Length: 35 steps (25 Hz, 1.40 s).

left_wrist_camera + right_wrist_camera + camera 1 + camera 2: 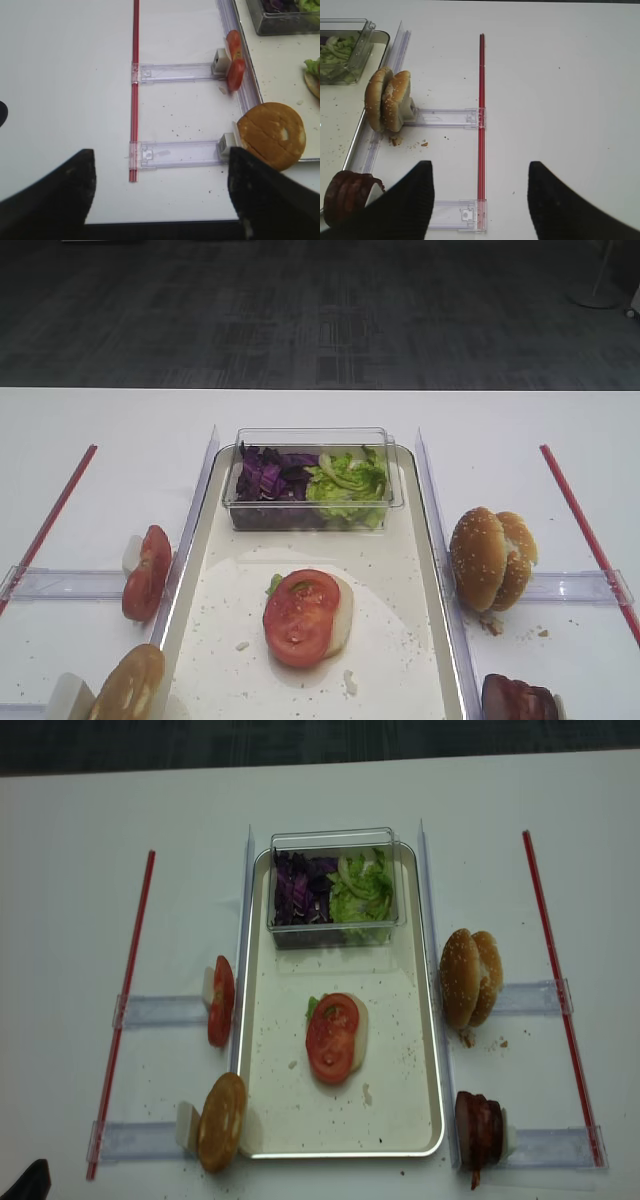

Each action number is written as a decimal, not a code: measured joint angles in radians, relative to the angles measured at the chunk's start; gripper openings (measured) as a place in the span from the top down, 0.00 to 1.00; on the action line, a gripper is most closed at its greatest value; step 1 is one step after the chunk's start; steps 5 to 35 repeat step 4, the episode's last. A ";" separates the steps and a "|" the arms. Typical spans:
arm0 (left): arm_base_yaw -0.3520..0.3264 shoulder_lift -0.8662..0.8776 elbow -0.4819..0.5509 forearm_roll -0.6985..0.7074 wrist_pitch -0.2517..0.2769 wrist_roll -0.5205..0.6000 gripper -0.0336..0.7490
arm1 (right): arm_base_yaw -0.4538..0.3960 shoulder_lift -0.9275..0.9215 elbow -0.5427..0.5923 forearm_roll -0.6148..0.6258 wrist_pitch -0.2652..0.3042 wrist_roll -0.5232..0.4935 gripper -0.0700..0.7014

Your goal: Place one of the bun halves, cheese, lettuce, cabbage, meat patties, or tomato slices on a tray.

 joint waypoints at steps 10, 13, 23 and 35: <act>0.000 0.000 0.000 0.000 0.000 0.000 0.32 | 0.000 0.000 0.000 0.000 0.000 0.000 0.33; 0.000 0.000 0.000 0.000 0.000 0.000 0.32 | 0.000 0.000 0.000 0.000 0.000 0.000 0.33; 0.000 0.000 0.000 0.000 0.000 0.000 0.32 | 0.000 0.000 0.000 0.000 0.000 0.000 0.33; 0.000 0.000 0.000 0.000 0.000 0.000 0.32 | 0.000 0.000 0.000 0.000 0.000 0.000 0.33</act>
